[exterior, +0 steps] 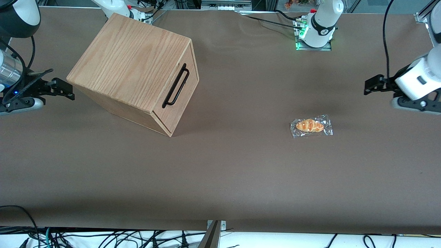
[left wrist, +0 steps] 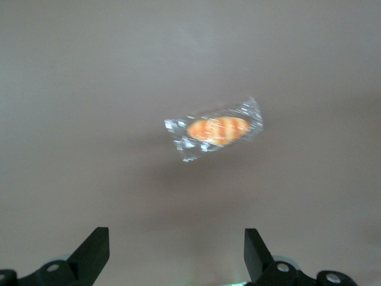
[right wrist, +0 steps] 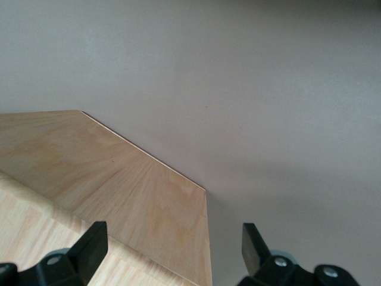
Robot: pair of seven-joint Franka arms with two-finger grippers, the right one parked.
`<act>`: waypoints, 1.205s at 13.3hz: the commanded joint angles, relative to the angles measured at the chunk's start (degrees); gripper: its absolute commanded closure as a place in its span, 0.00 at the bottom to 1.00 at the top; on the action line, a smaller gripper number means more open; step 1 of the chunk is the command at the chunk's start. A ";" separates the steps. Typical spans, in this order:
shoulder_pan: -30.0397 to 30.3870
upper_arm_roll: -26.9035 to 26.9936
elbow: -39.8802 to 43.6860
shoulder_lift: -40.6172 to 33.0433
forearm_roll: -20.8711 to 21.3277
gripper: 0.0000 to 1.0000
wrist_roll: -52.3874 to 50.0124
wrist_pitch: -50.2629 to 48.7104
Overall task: Open top drawer with left arm
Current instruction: 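Move the open left gripper toward the black drawer handle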
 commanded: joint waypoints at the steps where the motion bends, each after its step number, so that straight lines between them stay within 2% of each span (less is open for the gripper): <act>1: -3.22 -2.43 1.62 4.01 -6.77 0.00 -1.14 -1.68; 3: -5.58 -5.06 1.97 7.26 -13.80 0.00 -5.25 -1.25; 4: -7.86 -5.69 2.32 9.36 -16.01 0.00 -8.84 -0.63; 7: -18.31 -6.22 3.29 12.28 -17.96 0.00 -18.87 8.92; 9: -22.37 -6.22 3.46 14.04 -22.33 0.00 -23.71 15.16; 11: -26.93 -6.22 3.46 15.97 -26.83 0.00 -26.36 22.62; 14: -32.57 -6.22 3.64 19.22 -27.54 0.00 -28.92 33.09; 16: -35.73 -6.22 5.12 21.41 -30.61 0.00 -29.01 37.50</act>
